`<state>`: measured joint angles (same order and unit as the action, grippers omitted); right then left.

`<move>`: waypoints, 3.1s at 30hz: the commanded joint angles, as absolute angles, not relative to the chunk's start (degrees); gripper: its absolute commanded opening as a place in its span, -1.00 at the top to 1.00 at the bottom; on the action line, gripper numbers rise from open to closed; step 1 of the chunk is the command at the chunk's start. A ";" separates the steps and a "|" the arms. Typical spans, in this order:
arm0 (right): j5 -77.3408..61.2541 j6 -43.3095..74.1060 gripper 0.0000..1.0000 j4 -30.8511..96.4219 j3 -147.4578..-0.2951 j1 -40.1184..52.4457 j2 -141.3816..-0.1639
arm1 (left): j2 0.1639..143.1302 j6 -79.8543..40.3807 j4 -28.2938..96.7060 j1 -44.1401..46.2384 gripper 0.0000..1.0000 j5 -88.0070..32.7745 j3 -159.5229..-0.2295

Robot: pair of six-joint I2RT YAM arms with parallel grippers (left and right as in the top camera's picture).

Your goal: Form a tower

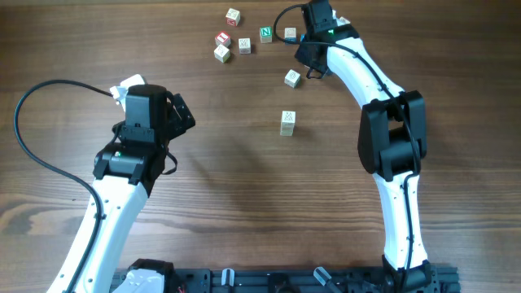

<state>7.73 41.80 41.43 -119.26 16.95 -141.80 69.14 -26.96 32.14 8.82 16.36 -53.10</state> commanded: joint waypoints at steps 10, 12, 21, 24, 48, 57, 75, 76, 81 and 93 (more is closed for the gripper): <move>5.74 27.18 0.42 48.82 -119.24 17.23 -132.90 | 68.79 -27.68 32.01 8.40 -1.00 16.03 -53.36; 5.72 26.98 0.45 53.45 -119.24 17.28 -128.55 | 68.79 -27.68 32.01 8.40 -1.00 16.05 -53.36; 5.50 26.96 0.48 71.59 -119.24 18.15 -111.09 | 68.79 -27.68 32.01 8.40 -1.00 16.05 -53.36; 5.52 27.11 0.48 75.22 -119.24 18.15 -103.04 | 68.79 -27.68 32.01 8.40 -1.00 16.05 -53.36; 4.60 34.46 0.46 82.32 -117.91 18.15 -89.45 | 68.79 -27.68 32.01 8.40 -1.00 16.05 -53.36; 1.41 31.14 0.47 80.40 -110.41 18.15 -97.69 | 68.79 -27.68 32.01 8.40 -1.00 16.05 -53.36; 0.47 25.45 0.47 58.59 -93.06 26.89 -98.65 | 68.79 -27.68 32.01 8.40 -1.00 16.05 -53.36; -0.16 25.50 0.46 58.13 -93.06 27.49 -99.18 | 68.79 -27.68 32.01 8.40 -1.00 16.05 -53.36; 0.12 25.54 0.47 56.90 -93.06 30.81 -103.74 | 68.79 -27.68 32.01 8.40 -1.00 16.05 -53.36; -5.19 26.94 0.53 54.59 -93.10 32.25 -104.27 | 68.79 -27.68 32.01 8.40 -1.00 16.05 -53.36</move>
